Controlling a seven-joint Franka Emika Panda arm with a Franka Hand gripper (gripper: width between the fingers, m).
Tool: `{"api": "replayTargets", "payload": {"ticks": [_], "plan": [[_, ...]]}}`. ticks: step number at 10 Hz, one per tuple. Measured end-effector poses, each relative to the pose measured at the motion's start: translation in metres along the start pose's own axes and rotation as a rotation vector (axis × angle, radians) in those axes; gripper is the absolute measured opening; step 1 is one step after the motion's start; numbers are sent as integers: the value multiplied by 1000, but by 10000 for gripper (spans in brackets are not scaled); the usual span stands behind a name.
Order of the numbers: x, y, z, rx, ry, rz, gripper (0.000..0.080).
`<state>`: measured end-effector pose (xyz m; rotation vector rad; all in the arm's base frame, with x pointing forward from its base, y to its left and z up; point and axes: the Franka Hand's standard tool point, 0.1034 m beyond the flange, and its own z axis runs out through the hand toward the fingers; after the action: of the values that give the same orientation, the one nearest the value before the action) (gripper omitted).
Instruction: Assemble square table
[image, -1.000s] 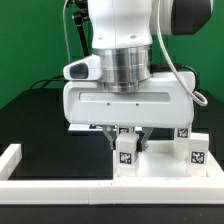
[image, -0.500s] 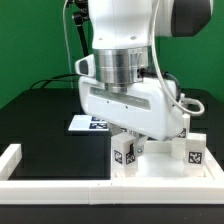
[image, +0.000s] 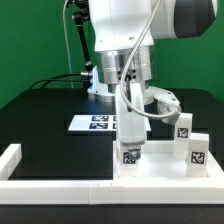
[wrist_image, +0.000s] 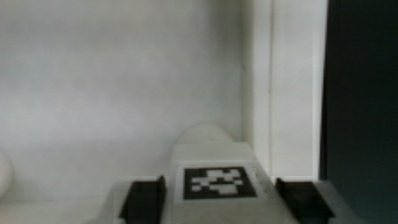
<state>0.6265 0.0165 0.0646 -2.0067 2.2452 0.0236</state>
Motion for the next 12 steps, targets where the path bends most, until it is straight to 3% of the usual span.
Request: {"api": "replayTargets", "payload": {"ticks": [2,4,5,6,8,12], "plan": [[-1,-1,0,10,7,94,291],[-1,-1,-1,11,8,-23,536],[-1,-3,-4,15,7,-133,536],[-3,-5,-6,20,6,-237,629],[-2,-5,-9,19,13,-556,644],[-1,-3,-6,10,25,-812,648]]}}
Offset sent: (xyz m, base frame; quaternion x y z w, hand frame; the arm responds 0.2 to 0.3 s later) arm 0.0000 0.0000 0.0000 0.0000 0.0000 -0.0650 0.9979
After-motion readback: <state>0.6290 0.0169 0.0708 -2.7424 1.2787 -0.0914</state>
